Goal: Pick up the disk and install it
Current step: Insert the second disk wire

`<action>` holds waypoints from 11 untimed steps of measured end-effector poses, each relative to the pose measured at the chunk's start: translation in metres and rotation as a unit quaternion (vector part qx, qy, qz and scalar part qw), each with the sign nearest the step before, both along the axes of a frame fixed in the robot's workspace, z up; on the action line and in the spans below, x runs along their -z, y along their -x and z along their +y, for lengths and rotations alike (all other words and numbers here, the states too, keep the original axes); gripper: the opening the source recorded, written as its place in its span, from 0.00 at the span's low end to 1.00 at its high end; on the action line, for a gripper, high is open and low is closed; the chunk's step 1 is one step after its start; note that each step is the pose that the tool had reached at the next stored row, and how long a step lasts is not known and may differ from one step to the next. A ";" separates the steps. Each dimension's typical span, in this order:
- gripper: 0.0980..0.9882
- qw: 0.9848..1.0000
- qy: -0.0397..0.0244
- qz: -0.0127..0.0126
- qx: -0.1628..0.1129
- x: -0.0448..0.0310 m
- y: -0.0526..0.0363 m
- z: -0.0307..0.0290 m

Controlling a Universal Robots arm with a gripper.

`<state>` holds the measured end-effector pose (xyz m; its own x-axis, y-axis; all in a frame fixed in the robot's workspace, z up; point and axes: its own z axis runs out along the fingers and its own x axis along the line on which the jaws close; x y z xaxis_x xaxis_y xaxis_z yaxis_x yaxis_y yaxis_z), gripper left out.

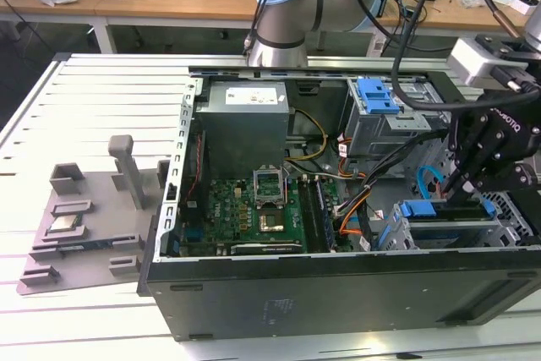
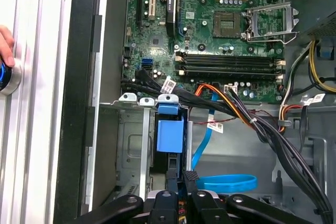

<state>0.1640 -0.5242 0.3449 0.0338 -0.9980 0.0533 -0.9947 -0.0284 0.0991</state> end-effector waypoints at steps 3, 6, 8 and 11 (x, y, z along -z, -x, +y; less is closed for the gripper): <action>0.07 1.000 0.000 0.000 0.000 0.0016 0.0000 0.0000; 0.07 1.000 0.000 0.000 0.000 0.0033 0.0000 -0.0001; 0.07 1.000 0.000 0.000 0.000 0.0057 0.0000 -0.0002; 0.07 1.000 0.000 0.000 0.000 0.0085 0.0000 -0.0002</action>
